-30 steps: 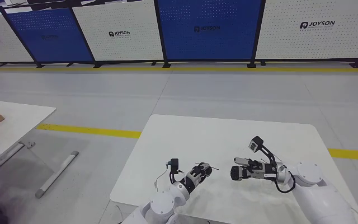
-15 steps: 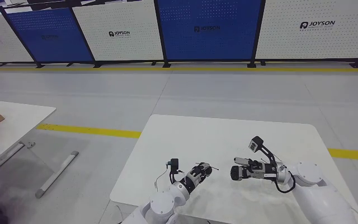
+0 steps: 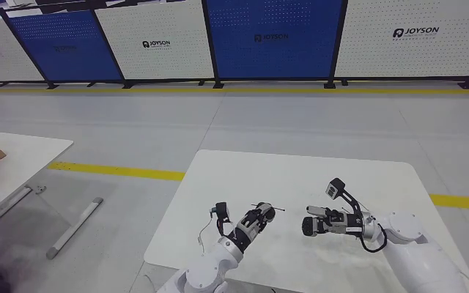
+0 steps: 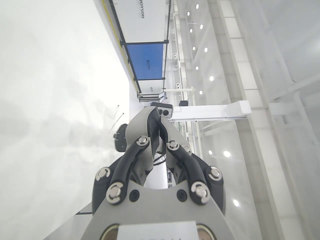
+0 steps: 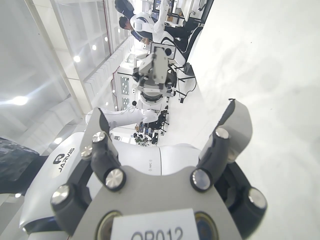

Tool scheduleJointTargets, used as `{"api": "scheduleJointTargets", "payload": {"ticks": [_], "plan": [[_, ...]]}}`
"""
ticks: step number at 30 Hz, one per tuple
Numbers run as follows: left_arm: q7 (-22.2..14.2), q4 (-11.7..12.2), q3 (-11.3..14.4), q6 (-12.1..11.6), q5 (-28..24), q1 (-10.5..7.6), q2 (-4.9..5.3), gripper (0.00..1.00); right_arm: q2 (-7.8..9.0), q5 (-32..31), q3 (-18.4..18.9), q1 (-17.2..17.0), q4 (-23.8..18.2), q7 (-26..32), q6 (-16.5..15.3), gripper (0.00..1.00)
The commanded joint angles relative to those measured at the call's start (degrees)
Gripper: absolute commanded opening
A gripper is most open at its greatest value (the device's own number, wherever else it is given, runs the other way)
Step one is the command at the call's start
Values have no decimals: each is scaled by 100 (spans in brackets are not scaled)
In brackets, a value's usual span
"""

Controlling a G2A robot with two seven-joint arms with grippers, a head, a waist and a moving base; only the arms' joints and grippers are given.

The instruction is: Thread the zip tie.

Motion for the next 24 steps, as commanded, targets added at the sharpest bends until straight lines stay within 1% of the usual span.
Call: {"api": "scheduleJointTargets", "payload": {"ticks": [1,4,21,23,24], "plan": [[-74,-322,-93,-202,-40,233,24,0,0,0,0,0,0,0,0,100],[-152,-562,-242,-406,-68,517,58,0,0,0,0,0,0,0,0,100],[-152,-562,-242,-406,-68,517,58,0,0,0,0,0,0,0,0,100],[-124,-591,-240,-420,-105,481,51,0,0,0,0,0,0,0,0,100],[-96,-663,-256,-465,-145,471,46,0,0,0,0,0,0,0,0,100]]}}
